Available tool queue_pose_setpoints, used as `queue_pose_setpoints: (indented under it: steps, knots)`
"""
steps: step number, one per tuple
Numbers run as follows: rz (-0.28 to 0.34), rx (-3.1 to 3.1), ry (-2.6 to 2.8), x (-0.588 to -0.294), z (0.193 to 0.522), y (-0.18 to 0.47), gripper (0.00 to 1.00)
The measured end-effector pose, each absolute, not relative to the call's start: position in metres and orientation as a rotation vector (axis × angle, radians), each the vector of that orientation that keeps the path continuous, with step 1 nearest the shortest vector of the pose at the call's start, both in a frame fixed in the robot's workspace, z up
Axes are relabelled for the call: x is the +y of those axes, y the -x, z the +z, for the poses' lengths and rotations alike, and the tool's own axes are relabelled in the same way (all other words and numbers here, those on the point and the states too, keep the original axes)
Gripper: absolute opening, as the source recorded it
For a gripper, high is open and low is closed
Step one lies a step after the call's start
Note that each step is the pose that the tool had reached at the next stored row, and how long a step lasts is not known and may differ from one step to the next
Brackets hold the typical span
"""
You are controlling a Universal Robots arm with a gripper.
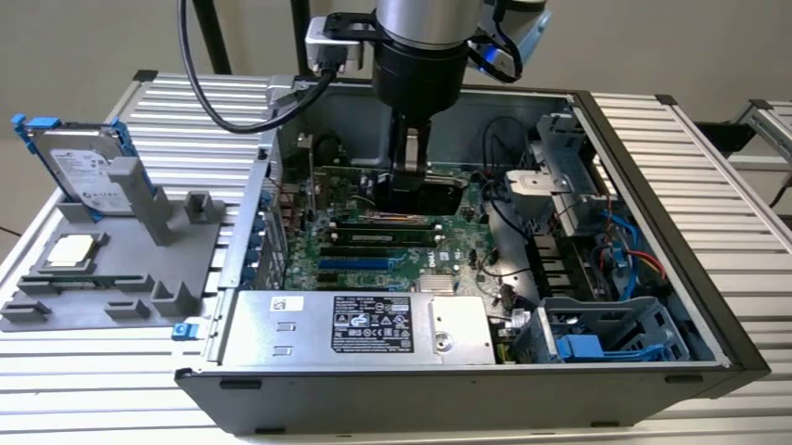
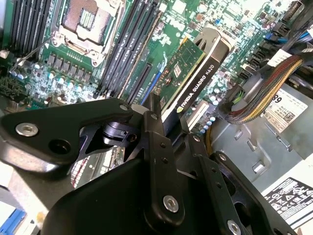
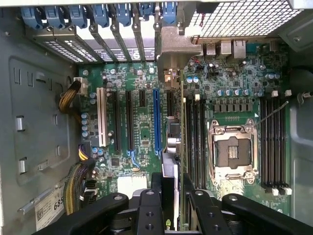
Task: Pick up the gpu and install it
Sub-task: 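Insert the gpu into the slot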
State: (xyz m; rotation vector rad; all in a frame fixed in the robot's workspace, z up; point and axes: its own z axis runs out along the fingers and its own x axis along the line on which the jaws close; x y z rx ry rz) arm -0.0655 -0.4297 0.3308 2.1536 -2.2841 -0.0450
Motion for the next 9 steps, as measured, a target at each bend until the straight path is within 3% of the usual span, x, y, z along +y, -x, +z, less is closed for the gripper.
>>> queue_pose_setpoints:
  steps: [9]
  knots:
    - [-0.045, -2.284, -2.153, -0.4298, 0.3280, 0.0663, 0.00]
